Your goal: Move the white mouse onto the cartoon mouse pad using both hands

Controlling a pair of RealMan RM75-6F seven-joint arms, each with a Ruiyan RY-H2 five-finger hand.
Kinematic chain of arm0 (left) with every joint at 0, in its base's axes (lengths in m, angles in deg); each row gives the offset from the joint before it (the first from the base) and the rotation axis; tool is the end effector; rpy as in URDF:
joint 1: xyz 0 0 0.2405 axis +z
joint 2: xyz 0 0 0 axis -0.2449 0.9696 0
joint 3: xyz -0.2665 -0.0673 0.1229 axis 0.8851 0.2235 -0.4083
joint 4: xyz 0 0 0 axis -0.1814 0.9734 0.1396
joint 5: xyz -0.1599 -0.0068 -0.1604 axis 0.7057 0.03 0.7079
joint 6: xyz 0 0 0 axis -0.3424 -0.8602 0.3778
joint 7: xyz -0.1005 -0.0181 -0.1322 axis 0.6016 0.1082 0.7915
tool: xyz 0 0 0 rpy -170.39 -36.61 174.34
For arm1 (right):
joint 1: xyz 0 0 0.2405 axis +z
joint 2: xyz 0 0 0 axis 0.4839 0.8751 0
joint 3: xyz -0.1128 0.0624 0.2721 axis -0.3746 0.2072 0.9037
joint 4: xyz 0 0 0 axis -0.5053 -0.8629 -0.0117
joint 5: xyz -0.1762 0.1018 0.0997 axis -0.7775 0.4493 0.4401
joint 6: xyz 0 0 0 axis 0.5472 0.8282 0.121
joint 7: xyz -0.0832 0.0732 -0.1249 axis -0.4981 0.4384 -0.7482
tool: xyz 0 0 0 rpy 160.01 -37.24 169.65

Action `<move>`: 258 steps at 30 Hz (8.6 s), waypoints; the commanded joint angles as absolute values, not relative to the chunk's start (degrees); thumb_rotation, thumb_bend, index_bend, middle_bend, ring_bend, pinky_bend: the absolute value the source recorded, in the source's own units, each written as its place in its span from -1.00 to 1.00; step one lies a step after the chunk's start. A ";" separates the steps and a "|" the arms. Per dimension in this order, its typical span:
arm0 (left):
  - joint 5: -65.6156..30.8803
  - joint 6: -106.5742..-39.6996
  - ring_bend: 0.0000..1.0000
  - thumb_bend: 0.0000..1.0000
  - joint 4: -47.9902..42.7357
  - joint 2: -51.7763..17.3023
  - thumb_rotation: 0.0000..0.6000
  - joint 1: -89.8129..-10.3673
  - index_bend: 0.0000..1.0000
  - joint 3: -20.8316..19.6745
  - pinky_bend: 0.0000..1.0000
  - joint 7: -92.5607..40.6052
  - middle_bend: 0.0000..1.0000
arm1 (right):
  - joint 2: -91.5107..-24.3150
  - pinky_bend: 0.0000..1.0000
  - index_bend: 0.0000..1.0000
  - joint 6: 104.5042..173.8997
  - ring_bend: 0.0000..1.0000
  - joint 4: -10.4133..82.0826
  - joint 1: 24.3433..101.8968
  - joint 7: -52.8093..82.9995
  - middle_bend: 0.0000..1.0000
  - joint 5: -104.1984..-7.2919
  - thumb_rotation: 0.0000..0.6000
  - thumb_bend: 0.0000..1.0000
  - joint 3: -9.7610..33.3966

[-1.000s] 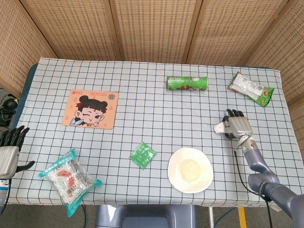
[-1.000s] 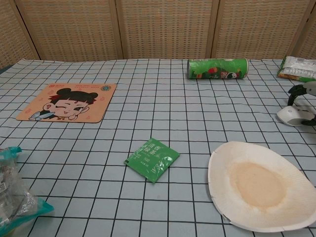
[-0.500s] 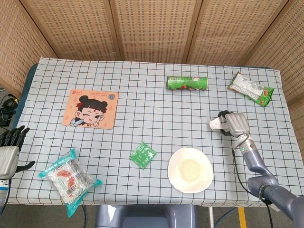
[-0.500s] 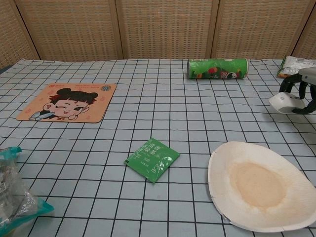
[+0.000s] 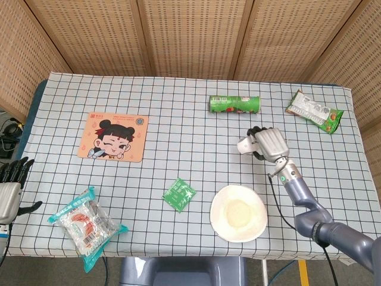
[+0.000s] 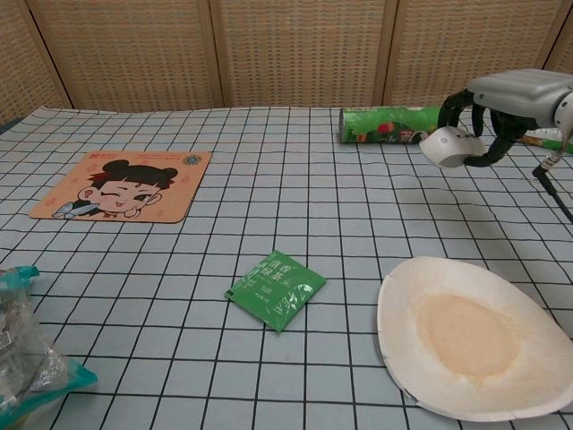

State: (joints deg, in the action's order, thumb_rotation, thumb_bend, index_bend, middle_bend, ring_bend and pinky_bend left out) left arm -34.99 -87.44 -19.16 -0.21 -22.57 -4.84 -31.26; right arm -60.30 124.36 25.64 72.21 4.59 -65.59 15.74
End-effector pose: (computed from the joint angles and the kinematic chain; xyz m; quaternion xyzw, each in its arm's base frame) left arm -0.3780 0.2358 0.1506 -0.6055 -0.3908 -0.3248 0.6125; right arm -0.2350 -0.4779 0.0301 0.7324 -0.3066 0.3408 0.5034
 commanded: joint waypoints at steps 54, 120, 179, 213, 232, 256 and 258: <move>-31.42 -81.75 -1.00 -0.86 -14.58 -1.00 1.00 -24.31 -1.00 -4.47 -1.00 -26.10 -1.00 | -86.60 0.07 0.48 118.74 -0.08 -6.23 97.69 11.36 0.03 -82.58 1.00 0.03 6.21; -37.80 -81.10 -1.00 -0.86 -16.98 -0.14 1.00 -30.43 -1.00 -2.62 -1.00 -30.13 -1.00 | -56.86 -0.80 -0.63 165.74 -1.00 29.34 48.73 21.45 -1.00 -74.70 1.00 -0.61 7.63; -62.85 -54.37 -1.00 -1.00 44.09 -40.20 1.00 -86.40 -0.94 -14.43 -0.96 -11.22 -1.00 | -54.49 -0.80 -0.50 163.44 -1.00 24.84 45.31 35.89 -0.97 -73.18 1.00 -0.61 15.82; -60.38 -52.08 -1.00 -0.88 57.62 -51.22 1.00 -88.60 -1.00 -18.68 -0.96 -7.01 -1.00 | -54.23 -0.80 -0.46 164.94 -1.00 24.63 44.44 38.92 -0.96 -73.56 1.00 -0.61 17.31; -58.03 -52.26 -1.00 -0.88 58.75 -54.52 1.00 -91.08 -1.00 -17.82 -0.96 -8.42 -1.00 | -54.07 -0.80 -0.46 165.30 -1.00 24.96 44.28 39.00 -0.96 -74.20 1.00 -0.61 17.28; -56.81 -47.76 -1.00 -0.88 57.74 -51.85 1.00 -92.38 -1.00 -18.77 -0.98 -2.14 -1.00 | -54.32 -0.82 -0.45 165.34 -1.00 24.45 44.23 38.28 -0.96 -74.52 1.00 -0.61 17.11; -56.79 -47.36 -1.00 -0.88 57.77 -52.08 1.00 -92.69 -1.00 -18.83 -0.97 -1.51 -1.00 | -54.38 -0.83 -0.45 165.22 -1.00 24.29 44.26 38.23 -0.96 -74.44 1.00 -0.61 17.12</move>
